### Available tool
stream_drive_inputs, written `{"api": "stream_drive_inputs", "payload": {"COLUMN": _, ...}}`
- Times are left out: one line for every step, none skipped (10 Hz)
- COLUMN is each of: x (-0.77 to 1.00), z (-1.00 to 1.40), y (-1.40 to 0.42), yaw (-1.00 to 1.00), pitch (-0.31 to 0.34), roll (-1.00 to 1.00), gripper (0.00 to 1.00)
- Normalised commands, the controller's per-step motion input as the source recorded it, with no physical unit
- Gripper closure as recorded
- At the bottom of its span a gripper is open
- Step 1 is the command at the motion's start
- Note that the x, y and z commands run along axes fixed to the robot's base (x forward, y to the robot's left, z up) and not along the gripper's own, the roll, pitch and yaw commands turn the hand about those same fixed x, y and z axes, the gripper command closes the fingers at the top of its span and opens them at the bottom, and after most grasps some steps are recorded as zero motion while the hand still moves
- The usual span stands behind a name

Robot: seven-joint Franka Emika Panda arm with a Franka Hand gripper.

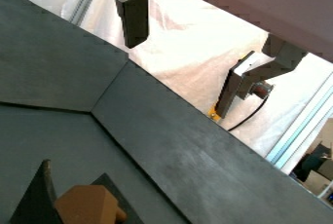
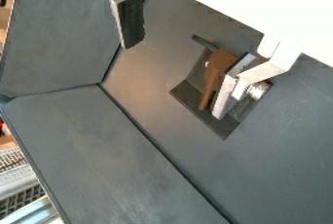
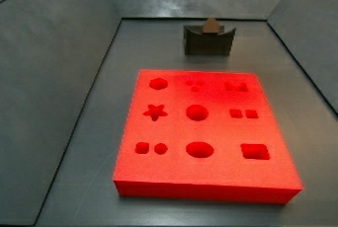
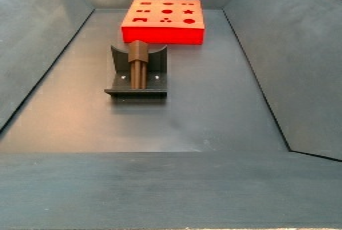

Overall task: Pick up the 3 prong object. Move up. Place the 3 prong object on the fixture. Regrasp the 3 prong object. Move to above the board. Insert the 3 prong object.
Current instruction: Regrasp the 3 prong object.

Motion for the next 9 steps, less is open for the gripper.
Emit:
{"api": "stream_drive_inputs", "payload": {"x": 0.04, "z": -1.0, "y": 0.07, "yaw": 0.14, "pitch": 0.116, "roll": 0.09, "gripper": 0.0}}
{"api": "stream_drive_inputs", "payload": {"x": 0.05, "z": -1.0, "y": 0.06, "yaw": 0.16, "pitch": 0.075, "roll": 0.09, "gripper": 0.0}}
{"api": "stream_drive_inputs", "payload": {"x": 0.07, "z": -1.0, "y": 0.06, "yaw": 0.17, "pitch": 0.033, "roll": 0.08, "gripper": 0.0}}
{"api": "stream_drive_inputs", "payload": {"x": 0.07, "z": -1.0, "y": 0.06, "yaw": 0.16, "pitch": 0.015, "roll": 0.07, "gripper": 0.0}}
{"api": "stream_drive_inputs", "payload": {"x": 0.08, "z": -1.0, "y": 0.05, "yaw": 0.15, "pitch": -0.026, "roll": 0.07, "gripper": 0.0}}
{"api": "stream_drive_inputs", "payload": {"x": 0.09, "z": -1.0, "y": 0.04, "yaw": 0.13, "pitch": -0.052, "roll": 0.07, "gripper": 0.0}}
{"api": "stream_drive_inputs", "payload": {"x": 0.1, "z": -1.0, "y": 0.04, "yaw": 0.1, "pitch": -0.076, "roll": 0.07, "gripper": 0.0}}
{"api": "stream_drive_inputs", "payload": {"x": 0.1, "z": -1.0, "y": 0.03, "yaw": 0.09, "pitch": -0.083, "roll": 0.07, "gripper": 0.0}}
{"api": "stream_drive_inputs", "payload": {"x": 0.11, "z": -1.0, "y": 0.03, "yaw": 0.05, "pitch": -0.09, "roll": 0.07, "gripper": 0.0}}
